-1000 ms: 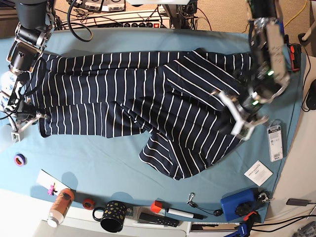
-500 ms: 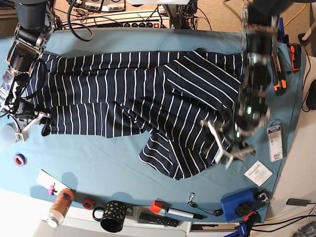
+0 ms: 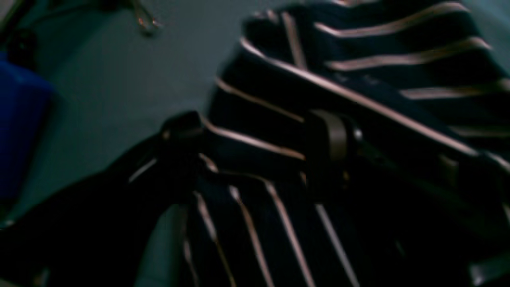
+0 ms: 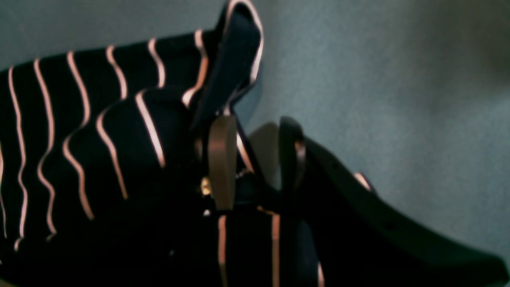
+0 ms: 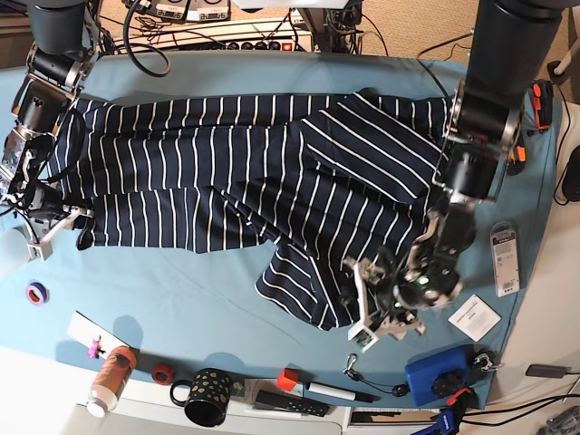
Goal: Layout the t-shirt on the table in an organized manner, then fold the t-shirt properly
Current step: 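Grasp the shirt's hem corner with the left gripper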
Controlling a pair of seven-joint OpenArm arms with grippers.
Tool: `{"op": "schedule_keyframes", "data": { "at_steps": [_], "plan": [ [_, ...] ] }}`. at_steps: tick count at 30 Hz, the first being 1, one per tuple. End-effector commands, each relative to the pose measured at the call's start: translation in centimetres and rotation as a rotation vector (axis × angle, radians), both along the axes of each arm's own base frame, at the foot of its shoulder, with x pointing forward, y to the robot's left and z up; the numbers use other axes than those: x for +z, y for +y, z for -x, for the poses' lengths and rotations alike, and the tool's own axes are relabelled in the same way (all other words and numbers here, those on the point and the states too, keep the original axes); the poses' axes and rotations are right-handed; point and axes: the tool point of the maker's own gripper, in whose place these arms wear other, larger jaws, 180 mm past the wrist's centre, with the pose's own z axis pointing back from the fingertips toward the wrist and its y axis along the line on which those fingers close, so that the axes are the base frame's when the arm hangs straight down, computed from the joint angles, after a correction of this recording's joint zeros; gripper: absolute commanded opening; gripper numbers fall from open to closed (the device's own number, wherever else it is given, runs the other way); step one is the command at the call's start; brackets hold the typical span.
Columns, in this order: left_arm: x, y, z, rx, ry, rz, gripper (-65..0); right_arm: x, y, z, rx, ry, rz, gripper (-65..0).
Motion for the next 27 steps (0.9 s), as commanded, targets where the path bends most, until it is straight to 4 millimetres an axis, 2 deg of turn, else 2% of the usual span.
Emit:
{"op": "schedule_keyframes", "data": {
  "at_steps": [1, 5, 8, 15, 17, 20, 24, 25, 27],
  "plan": [
    [3.2, -0.1, -2.2, 0.008, -0.087, 0.013, -24.9, 2.3, -1.1, -1.2, -0.004, -0.060, 0.025, -46.3],
    [2.9, -0.1, -3.1, -0.006, -0.066, -0.046, -24.9, 2.1, -1.1, -1.0, -0.006, -0.045, 0.025, -46.3],
    [2.4, -0.9, -3.1, -0.066, -0.044, -0.066, -25.0, 2.1, -1.1, -1.0, -0.006, -0.045, 0.025, -46.3],
    [-0.5, -0.8, -3.2, -0.070, 0.012, -0.086, -25.6, 2.1, -1.0, -1.0, -0.005, -0.045, 0.017, -46.3],
    [-0.8, -0.8, -3.0, -0.069, 0.015, -0.082, -28.2, 2.0, -0.9, -1.0, -0.005, -0.042, 0.017, -46.3],
    [-0.4, -1.0, -3.2, -0.073, 0.000, -0.070, -37.3, 2.1, -0.9, -1.0, -0.005, -0.043, 0.017, -46.3],
    [-0.1, -1.2, -3.3, -0.077, -0.014, -0.057, -62.3, 2.0, -0.9, -1.0, -0.005, -0.042, 0.017, -46.3],
    [-0.1, -1.2, -3.3, -0.077, -0.014, -0.057, -65.0, 2.1, -1.0, -1.0, -0.005, -0.042, 0.017, -46.3],
    [-0.1, -1.1, -3.3, -0.075, -0.012, -0.060, -65.0, 2.1, -1.0, -1.0, -0.005, -0.043, 0.017, -46.3]
  ]
}}
